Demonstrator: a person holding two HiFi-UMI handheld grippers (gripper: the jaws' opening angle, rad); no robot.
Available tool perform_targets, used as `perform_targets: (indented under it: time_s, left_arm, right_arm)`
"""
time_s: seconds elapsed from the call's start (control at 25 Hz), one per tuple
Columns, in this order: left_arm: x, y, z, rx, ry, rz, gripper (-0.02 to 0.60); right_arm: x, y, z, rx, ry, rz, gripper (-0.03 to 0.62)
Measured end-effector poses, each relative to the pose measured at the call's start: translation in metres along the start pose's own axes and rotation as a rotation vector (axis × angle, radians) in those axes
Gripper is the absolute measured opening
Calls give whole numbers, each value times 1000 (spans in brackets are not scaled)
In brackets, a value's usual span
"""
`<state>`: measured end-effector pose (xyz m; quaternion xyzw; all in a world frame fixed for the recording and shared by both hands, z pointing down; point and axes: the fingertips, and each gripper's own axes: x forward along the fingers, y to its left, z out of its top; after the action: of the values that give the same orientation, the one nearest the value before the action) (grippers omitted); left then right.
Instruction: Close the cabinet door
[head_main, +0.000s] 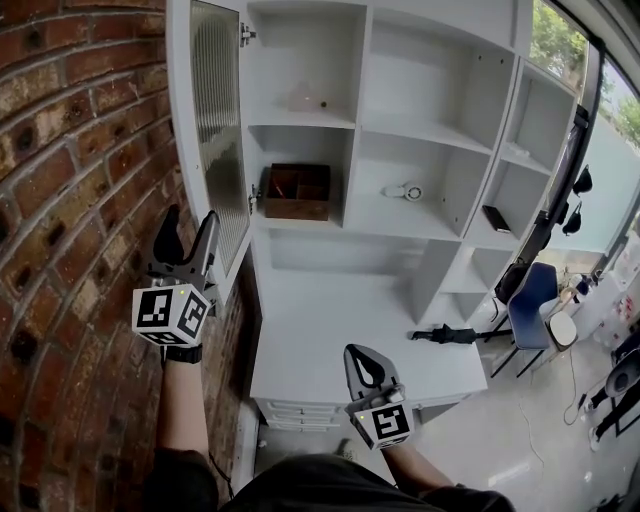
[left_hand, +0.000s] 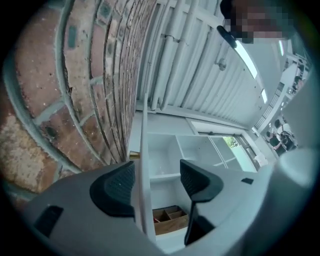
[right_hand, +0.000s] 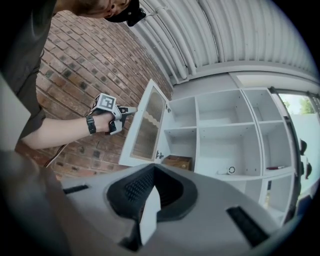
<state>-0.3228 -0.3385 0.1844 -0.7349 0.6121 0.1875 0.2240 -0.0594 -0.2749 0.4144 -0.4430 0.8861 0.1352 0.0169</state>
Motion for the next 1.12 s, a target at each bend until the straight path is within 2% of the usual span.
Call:
perform_targets:
  time_s: [0.28,0.36,0.52,0.68,0.8,0.92,1.12]
  left_arm:
    - [31,7,7,38,-2,-6,246]
    - [36,8,8,50,0,-3,222]
    - [47,11,9,69,7,1,219]
    - [53,15,14,87,6,10,183]
    - [56,20,19,80,2,25,164]
    - [55,25,20,64,-1,38,89]
    - [55,24,21,36,-11,40,86]
  right_arm:
    - [-2,-14,-9,13,10,-31,-2]
    - [-3,-17,-10,20,8,-37,-2]
    - [-5,-22,-13,32,11,-50,-2]
    - [-9,-27,-18,42,17,-64,-2]
    - [-12,-31,-22,44,28,-69,-2]
    - [-15,-34,-26,54,35,-76,-2]
    - [-18,-36,-30,71,39,-87,-2]
